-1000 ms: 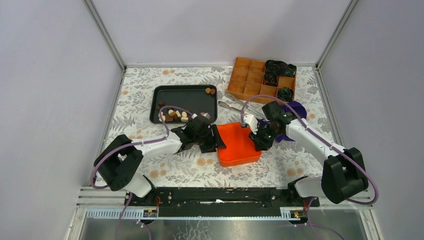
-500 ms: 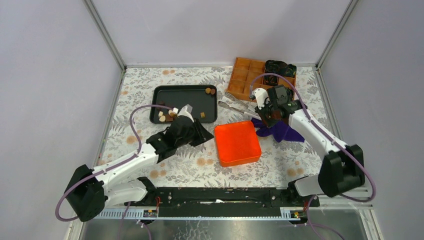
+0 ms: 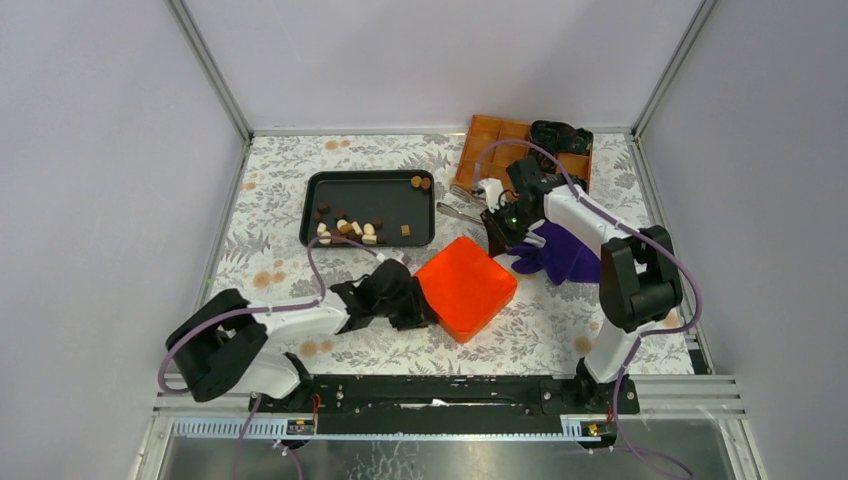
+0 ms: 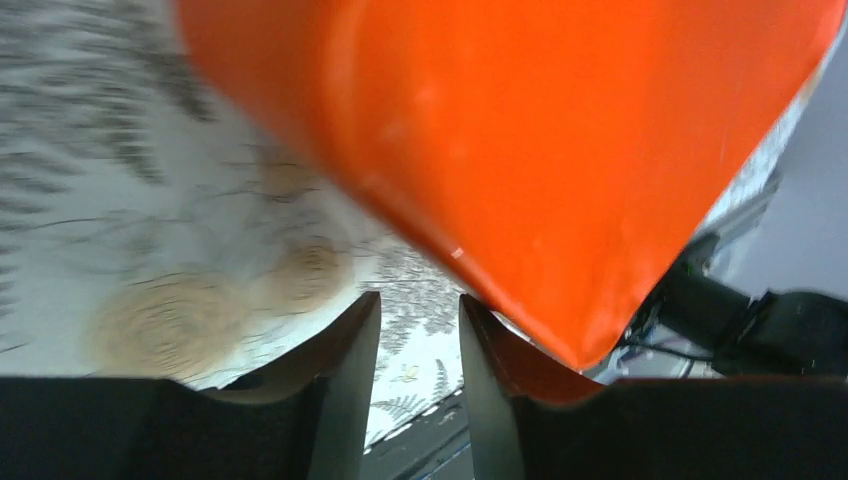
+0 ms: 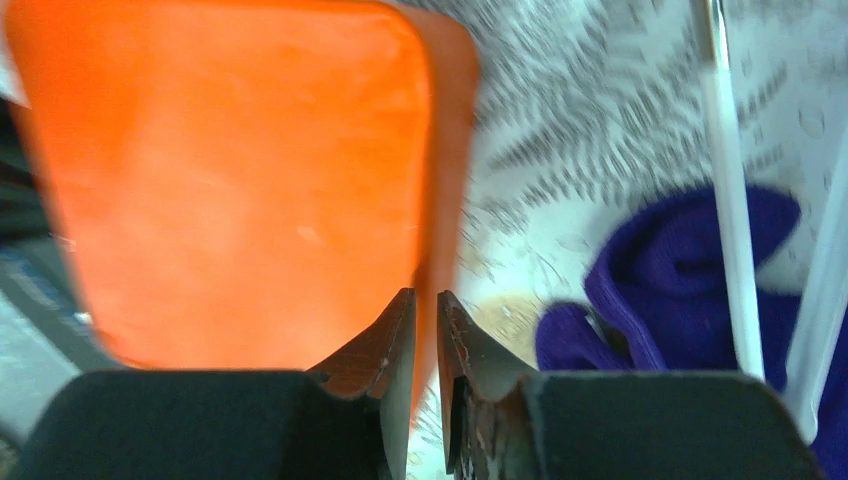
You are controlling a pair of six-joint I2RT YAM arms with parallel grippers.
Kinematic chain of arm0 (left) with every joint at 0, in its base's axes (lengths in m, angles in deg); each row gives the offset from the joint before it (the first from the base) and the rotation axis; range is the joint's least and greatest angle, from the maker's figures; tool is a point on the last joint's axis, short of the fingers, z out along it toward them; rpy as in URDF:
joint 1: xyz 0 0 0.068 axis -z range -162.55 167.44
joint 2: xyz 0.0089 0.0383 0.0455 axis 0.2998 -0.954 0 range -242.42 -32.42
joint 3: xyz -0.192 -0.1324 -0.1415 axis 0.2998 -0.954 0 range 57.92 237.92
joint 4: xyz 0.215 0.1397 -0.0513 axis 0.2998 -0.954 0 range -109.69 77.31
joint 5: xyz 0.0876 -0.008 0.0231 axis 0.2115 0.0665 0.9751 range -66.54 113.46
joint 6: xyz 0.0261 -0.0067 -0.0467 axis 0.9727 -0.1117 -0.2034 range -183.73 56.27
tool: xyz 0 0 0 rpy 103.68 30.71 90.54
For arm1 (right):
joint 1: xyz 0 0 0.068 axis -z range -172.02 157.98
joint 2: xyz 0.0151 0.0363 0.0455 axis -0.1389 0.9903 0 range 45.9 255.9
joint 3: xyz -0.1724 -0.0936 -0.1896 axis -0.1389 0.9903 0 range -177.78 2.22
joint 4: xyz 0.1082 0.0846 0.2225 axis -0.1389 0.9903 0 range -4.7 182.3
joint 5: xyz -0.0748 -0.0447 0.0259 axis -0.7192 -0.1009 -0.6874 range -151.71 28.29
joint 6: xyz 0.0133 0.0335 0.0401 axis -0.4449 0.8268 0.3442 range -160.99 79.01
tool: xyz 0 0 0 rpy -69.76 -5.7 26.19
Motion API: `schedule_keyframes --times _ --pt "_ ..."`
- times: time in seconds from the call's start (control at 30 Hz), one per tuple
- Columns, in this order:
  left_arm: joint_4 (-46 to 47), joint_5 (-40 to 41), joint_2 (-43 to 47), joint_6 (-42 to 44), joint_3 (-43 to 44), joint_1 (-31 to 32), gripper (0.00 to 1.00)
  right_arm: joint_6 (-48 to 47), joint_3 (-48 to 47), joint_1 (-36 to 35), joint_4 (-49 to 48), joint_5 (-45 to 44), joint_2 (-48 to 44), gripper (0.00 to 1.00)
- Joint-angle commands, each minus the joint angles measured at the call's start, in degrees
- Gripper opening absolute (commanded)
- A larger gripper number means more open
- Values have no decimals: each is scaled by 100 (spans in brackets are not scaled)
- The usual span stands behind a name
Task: Pack the chocolate
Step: Adjust the packing box at the center of the board.
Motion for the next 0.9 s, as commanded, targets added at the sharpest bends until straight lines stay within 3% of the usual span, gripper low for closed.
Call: schedule_keyframes --times 0.0,0.17,0.3,0.37,0.43,0.53,0.57,0.67,0.73,0.87 --pt "1434 -505 -351 34 482 386 43 18 -708 -122 470 1017 -67 24" --pt "-71 582 624 -281 186 532 43 -231 -926 334 446 -574 -649 40" --pt "-1378 1453 2131 -149 147 535 43 -804 -1164 946 662 -220 -1373 56" --pt "-1990 1951 2843 152 492 529 45 -975 -1213 1095 601 -137 -1835 73" --pt "-2567 2594 3395 511 1083 523 58 -956 -1211 1196 273 -163 -2338 97" --pt "-3037 3433 3812 1132 2097 507 92 -193 -1322 1294 -467 -474 -2932 100" --pt "-3095 3612 3812 1353 2468 502 98 138 -1481 1295 -570 -591 -3037 100" --pt "-3508 3919 3470 1838 3706 503 99 959 -2243 1310 -391 -811 -3062 100" --pt "-4078 4046 3017 2011 4709 498 99 1091 -2742 1433 -130 -467 -3041 100" --pt "-5056 4006 2205 2242 6419 502 99 1665 -3120 1471 -235 -388 -3311 100"
